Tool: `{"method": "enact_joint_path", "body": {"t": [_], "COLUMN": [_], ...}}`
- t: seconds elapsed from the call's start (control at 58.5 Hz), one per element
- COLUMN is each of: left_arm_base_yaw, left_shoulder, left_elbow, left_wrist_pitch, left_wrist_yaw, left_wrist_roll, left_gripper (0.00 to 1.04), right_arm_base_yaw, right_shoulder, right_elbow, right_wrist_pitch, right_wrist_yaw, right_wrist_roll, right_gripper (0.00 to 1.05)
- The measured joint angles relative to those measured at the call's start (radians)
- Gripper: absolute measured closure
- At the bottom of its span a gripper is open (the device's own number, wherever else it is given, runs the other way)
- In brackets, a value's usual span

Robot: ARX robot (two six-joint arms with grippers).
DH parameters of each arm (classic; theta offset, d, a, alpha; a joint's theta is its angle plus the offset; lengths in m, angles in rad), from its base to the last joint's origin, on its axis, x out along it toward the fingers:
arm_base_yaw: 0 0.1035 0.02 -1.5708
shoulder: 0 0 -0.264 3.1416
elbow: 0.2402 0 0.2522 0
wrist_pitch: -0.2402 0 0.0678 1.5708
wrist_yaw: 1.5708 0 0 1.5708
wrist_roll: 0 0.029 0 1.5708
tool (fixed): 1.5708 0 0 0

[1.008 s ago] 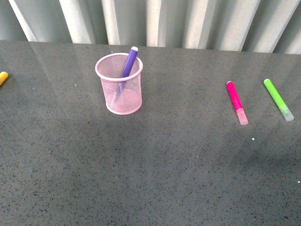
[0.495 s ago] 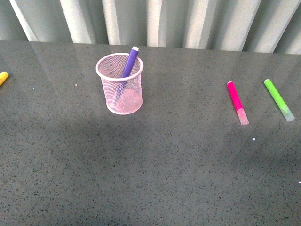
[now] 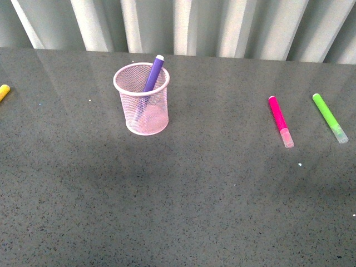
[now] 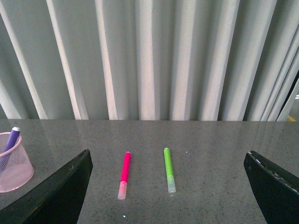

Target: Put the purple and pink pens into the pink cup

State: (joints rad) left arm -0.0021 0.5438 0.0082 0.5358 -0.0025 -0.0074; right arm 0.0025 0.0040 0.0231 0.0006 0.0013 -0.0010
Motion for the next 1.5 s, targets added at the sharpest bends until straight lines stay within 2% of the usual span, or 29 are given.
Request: {"method": "enact_joint_path", "body": {"t": [0.495, 0.905, 1.025, 1.247, 1.264, 1.503], "left_arm_base_yaw": [0.000, 0.000, 0.000, 0.000, 0.000, 0.000], "left_shoulder": [-0.246, -0.367, -0.505, -0.540, -0.540, -0.540], "left_elbow": [0.000, 0.000, 0.000, 0.000, 0.000, 0.000], "left_wrist_pitch": [-0.234, -0.356, -0.524, -0.535, -0.535, -0.535], "left_wrist_yaw": [0.000, 0.000, 0.002, 0.002, 0.002, 0.002], "left_wrist_roll": [0.000, 0.000, 0.000, 0.001, 0.000, 0.000], "left_gripper": [1.01, 1.01, 1.01, 1.01, 1.00, 0.54], "right_arm_base_yaw": [0.000, 0.000, 0.000, 0.000, 0.000, 0.000], "right_shoulder": [0.000, 0.000, 0.000, 0.000, 0.000, 0.000], "right_elbow": [0.000, 0.000, 0.000, 0.000, 0.000, 0.000], "right_wrist_pitch": [0.000, 0.000, 0.000, 0.000, 0.000, 0.000], "right_wrist_yaw": [0.000, 0.000, 0.000, 0.000, 0.000, 0.000], "right_wrist_roll": [0.000, 0.000, 0.000, 0.000, 0.000, 0.000], "right_gripper": [0.07, 0.07, 0.07, 0.07, 0.07, 0.07]}}
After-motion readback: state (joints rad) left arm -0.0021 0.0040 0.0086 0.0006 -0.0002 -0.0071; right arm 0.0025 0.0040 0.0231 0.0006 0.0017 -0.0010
